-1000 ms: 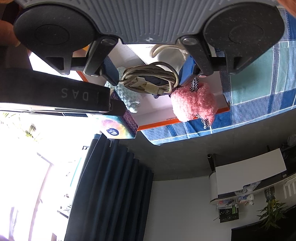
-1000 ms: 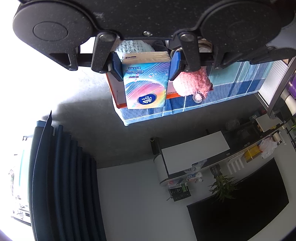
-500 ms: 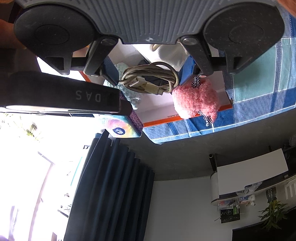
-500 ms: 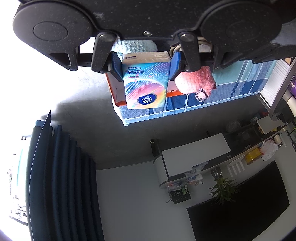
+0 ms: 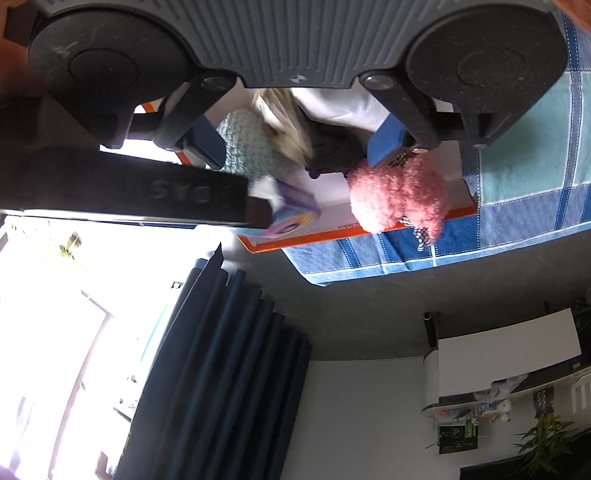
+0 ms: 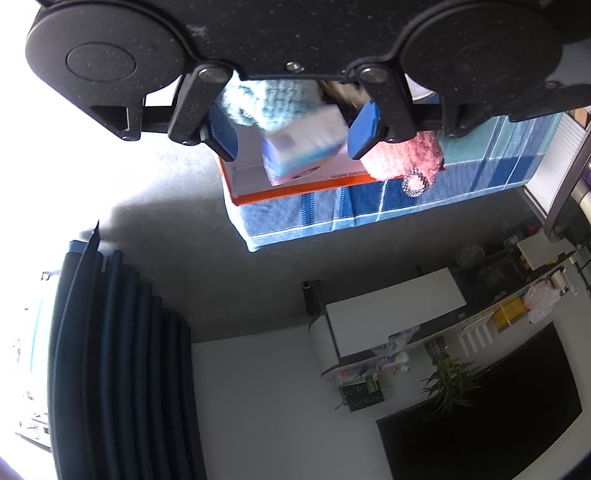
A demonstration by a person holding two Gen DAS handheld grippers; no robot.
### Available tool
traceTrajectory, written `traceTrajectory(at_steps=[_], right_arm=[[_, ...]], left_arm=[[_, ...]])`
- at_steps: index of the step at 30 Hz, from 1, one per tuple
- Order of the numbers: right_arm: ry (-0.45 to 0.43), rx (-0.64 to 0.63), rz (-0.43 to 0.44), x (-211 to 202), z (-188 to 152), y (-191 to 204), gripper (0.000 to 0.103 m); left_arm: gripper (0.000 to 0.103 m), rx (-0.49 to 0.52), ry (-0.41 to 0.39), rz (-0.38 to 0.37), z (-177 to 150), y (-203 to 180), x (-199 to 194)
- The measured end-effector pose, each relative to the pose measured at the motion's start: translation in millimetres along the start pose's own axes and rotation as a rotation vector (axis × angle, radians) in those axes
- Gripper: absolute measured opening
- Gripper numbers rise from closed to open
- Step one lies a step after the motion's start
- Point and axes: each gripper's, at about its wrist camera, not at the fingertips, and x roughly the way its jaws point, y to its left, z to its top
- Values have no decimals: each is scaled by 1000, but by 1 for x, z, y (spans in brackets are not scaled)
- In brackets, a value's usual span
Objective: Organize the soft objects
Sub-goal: 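Open the left tool to drop the cable while the right tool releases the tissue pack into the box, then withdraw both open tools from above the box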
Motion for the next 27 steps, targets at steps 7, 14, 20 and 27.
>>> traceTrajectory(at_steps=[7, 14, 20, 27], right_arm=[[-58, 45, 0, -29, -3, -9, 80], [-93, 46, -11, -65, -17, -12, 80], [-100, 45, -19, -94, -35, -14, 83], [-100, 26, -15, -124, -55, -9, 85]], left_arm=[[92, -18, -1, 11, -3, 3, -16], [103, -14, -28, 55, -8, -4, -46], [103, -19, -36, 98, -19, -9, -73], [103, -27, -28, 160, -38, -17, -98]])
